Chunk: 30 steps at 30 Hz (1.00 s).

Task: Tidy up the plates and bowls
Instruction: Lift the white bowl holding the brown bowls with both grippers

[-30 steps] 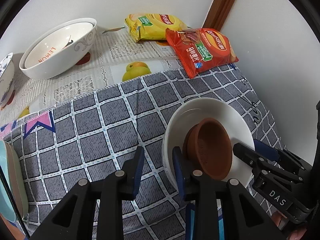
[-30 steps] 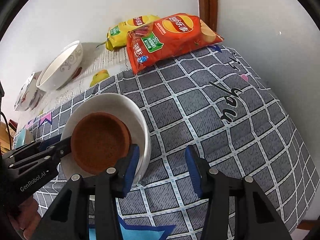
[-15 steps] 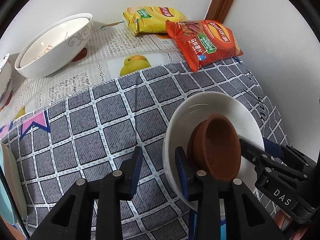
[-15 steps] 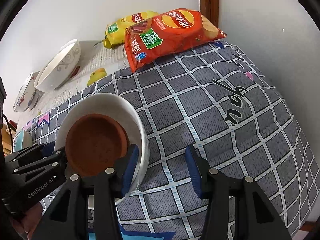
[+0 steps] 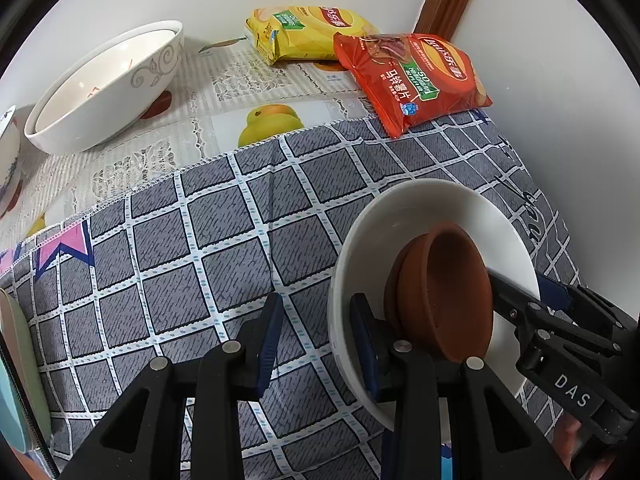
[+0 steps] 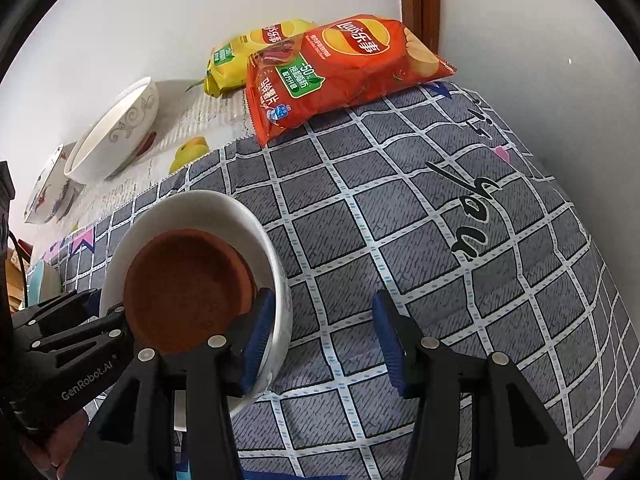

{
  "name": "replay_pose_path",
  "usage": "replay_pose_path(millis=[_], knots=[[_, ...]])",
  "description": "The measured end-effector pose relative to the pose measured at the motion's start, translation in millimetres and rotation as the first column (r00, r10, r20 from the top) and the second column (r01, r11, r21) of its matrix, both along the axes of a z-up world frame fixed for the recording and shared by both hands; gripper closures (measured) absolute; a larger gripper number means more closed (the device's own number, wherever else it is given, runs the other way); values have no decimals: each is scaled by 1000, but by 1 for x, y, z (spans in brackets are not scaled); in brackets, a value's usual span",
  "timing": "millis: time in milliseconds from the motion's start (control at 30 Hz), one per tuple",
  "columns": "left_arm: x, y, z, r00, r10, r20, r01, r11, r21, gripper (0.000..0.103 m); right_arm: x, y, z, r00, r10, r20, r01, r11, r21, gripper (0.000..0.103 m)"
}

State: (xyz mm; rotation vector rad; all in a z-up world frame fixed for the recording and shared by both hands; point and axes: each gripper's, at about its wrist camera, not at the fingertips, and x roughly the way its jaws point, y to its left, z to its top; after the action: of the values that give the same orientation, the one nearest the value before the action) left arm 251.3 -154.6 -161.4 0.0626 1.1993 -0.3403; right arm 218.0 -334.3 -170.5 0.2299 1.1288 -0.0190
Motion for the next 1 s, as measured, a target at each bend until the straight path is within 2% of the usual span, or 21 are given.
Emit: replay_pose_path(millis=[200, 400, 533, 633, 700, 800, 867, 1000], knots=[[0, 0, 0, 1000, 1, 2, -1, 1000, 0, 70, 2, -7, -3, 1000, -10, -11, 10, 998, 56, 52], [1, 1, 0, 1000, 9, -4, -9, 1000, -15, 71, -1, -2, 0, 999, 4, 35, -5, 1000, 18, 52], [0, -1, 1, 1000, 11, -2, -11, 1000, -14, 72, -2, -5, -2, 998, -13, 55, 11, 999, 40, 53], [-1, -2, 1, 1000, 6, -4, -6, 1000, -25, 78, -2, -3, -2, 998, -8, 68, 4, 999, 54, 60], [0, -3, 1, 1000, 10, -12, -10, 999, -42, 84, -2, -1, -2, 998, 2, 69, -8, 997, 77, 76], [0, -4, 1, 1000, 10, -25, -11, 998, -58, 90, 0, 6, 1, 998, 25, 59, -30, 996, 84, 88], [0, -3, 1, 999, 18, -29, -20, 998, -62, 90, 2, 9, 2, 998, 31, 55, -36, 995, 95, 93], [-3, -5, 2, 1000, 10, -15, -11, 998, -54, 90, 2, 6, 1, 999, 5, 44, -10, 992, 126, 93]])
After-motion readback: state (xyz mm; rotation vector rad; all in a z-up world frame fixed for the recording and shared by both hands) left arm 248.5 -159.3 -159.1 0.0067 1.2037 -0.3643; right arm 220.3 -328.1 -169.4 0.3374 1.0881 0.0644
